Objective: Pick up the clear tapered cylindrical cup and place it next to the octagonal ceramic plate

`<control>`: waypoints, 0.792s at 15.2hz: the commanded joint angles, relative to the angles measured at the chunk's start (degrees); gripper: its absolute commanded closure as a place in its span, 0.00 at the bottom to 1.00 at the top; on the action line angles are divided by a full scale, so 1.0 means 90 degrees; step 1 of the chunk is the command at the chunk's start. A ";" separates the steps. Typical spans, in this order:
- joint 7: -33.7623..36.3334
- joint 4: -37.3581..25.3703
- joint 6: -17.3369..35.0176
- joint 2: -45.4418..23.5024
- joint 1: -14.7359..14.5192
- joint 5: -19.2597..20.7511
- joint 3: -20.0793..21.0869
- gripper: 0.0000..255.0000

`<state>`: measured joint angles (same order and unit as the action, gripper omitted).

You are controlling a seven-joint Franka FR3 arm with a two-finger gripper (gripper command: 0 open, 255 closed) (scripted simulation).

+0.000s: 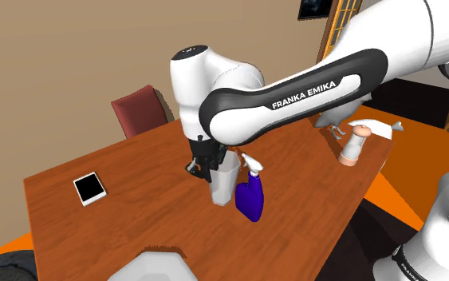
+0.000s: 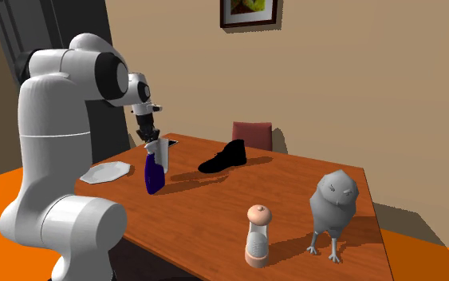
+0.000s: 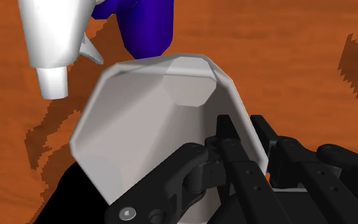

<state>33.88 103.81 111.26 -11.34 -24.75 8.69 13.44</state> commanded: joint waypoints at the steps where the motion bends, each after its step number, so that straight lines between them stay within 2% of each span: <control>1: 0.0027 0.0079 0.0144 -0.0063 -0.0004 0.0024 -0.0004 1.00; 6: 0.0090 0.0310 0.0506 -0.0201 -0.0008 0.0082 -0.0018 1.00; 12: 0.0090 0.0310 0.0506 -0.0201 -0.0008 0.0082 -0.0018 1.00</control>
<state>34.68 106.61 115.80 -13.16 -24.82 9.43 13.27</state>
